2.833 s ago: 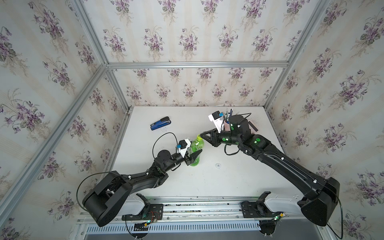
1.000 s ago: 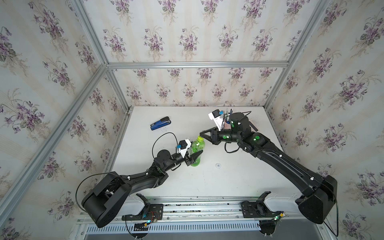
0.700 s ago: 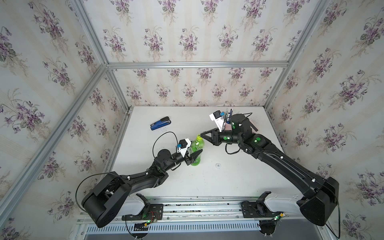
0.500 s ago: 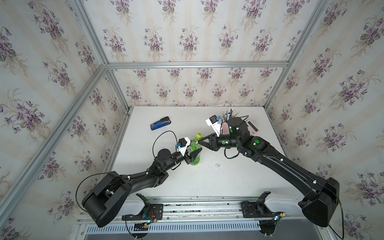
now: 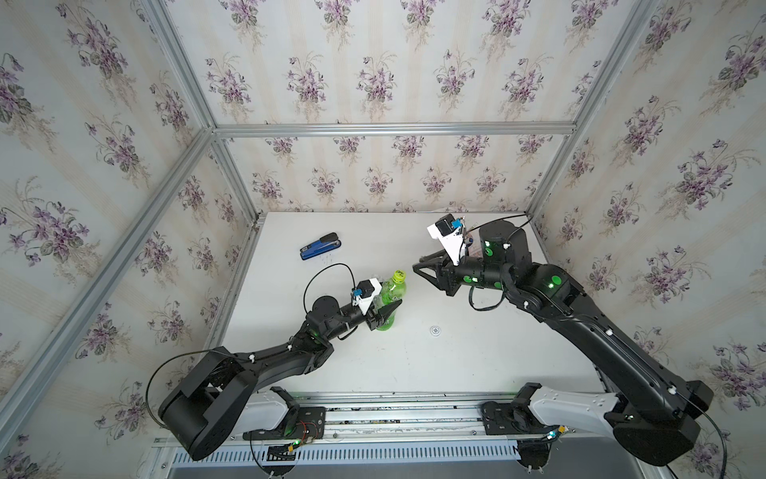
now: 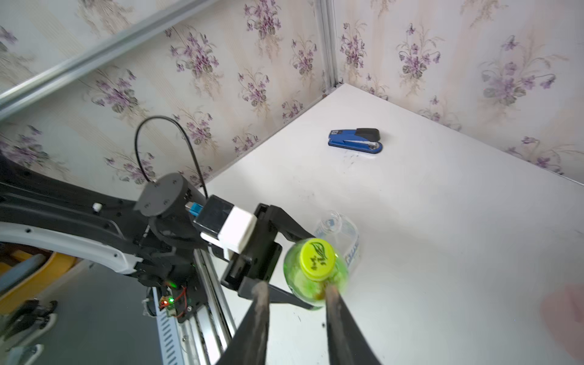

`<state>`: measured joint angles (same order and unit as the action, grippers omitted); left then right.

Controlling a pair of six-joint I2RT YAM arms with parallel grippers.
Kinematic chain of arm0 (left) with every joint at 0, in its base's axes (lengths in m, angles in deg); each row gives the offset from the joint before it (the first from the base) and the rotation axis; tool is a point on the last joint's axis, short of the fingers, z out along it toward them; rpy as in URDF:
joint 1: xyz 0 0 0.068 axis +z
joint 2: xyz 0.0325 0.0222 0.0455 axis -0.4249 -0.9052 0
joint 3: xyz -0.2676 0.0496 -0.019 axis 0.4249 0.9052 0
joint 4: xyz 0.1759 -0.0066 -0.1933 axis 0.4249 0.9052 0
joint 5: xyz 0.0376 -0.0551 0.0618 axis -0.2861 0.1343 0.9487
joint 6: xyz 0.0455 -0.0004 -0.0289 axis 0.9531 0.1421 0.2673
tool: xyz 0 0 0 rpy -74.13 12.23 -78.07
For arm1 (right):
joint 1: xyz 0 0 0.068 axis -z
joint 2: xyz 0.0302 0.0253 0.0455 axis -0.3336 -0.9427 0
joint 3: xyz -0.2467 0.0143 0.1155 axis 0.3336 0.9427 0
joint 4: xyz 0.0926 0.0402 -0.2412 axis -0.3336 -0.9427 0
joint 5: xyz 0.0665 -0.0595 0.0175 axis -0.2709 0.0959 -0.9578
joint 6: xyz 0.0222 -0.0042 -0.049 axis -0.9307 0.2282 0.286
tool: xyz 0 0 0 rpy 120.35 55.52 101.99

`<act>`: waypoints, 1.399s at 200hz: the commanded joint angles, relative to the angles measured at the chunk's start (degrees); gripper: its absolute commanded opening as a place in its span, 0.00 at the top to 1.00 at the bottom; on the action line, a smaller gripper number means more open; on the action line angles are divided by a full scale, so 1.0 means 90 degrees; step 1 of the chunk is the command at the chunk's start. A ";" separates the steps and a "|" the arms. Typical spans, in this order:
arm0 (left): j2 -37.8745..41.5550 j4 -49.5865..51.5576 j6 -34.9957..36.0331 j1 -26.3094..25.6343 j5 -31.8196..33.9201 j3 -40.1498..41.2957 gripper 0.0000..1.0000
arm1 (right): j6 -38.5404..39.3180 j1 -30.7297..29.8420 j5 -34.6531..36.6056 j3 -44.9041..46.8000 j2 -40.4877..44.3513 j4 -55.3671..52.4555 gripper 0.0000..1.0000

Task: Screw on the bottle caps
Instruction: Screw the bottle cap onto the plastic bottle.

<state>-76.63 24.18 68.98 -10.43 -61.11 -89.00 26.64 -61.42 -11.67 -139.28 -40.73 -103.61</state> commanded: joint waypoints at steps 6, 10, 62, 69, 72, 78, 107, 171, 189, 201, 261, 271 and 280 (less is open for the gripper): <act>0.0278 0.0638 0.0953 0.0072 -0.0508 -0.0050 0.38 | 0.1592 0.0011 0.0397 0.0153 0.0225 -0.0157 0.33; 0.0315 0.0728 0.1053 0.0082 -0.0585 -0.0050 0.38 | 0.1799 0.0011 0.0387 0.0141 0.0236 -0.0233 0.29; 0.0586 0.1617 0.1771 0.0095 -0.1259 -0.0192 0.38 | 0.5649 0.0095 -0.0420 -0.0347 -0.0129 -0.1532 0.00; 0.0602 0.1642 0.1782 0.0095 -0.1275 -0.0196 0.38 | 0.6063 0.0153 -0.0649 -0.0564 -0.0292 -0.1813 0.00; 0.0601 0.1651 0.1800 0.0095 -0.1271 -0.0194 0.38 | 0.6198 0.0153 -0.0671 -0.0666 -0.0391 -0.1904 0.00; 0.0608 0.1677 0.1815 0.0095 -0.1275 -0.0195 0.38 | 0.6386 0.0160 -0.0669 -0.0833 -0.0550 -0.2041 0.00; 0.0627 0.1761 0.1849 0.0095 -0.1275 -0.0198 0.37 | 0.6693 0.0039 -0.0719 -0.1190 -0.1009 -0.2260 0.00; 0.0539 0.1742 0.1838 0.0097 -0.1288 -0.0244 0.37 | 0.7621 -0.0115 -0.0469 -0.1180 -0.1459 -0.2999 0.49; 0.0471 0.1793 0.1832 0.0095 -0.1339 -0.0302 0.37 | 0.7702 -0.0131 -0.0459 -0.1083 -0.1466 -0.2939 0.49; 0.0449 0.1793 0.1834 0.0095 -0.1369 -0.0304 0.37 | 0.7729 -0.0185 -0.0498 -0.1068 -0.1505 -0.2887 0.48; 0.0392 0.1927 0.1858 0.0066 -0.1517 -0.0397 0.37 | 0.7832 -0.0391 -0.0358 -0.1131 -0.1672 -0.2716 0.47; 0.0379 0.1952 0.1873 0.0061 -0.1534 -0.0417 0.37 | 0.7797 -0.0436 -0.0360 -0.1147 -0.1697 -0.2724 0.47; 0.0374 0.1966 0.1875 0.0051 -0.1542 -0.0419 0.37 | 0.7800 -0.0464 -0.0347 -0.1161 -0.1720 -0.2733 0.48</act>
<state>-73.13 41.73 85.31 -9.79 -73.81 -92.23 96.69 -64.96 -14.80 -149.25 -55.72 -128.53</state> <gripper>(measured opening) 0.629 0.529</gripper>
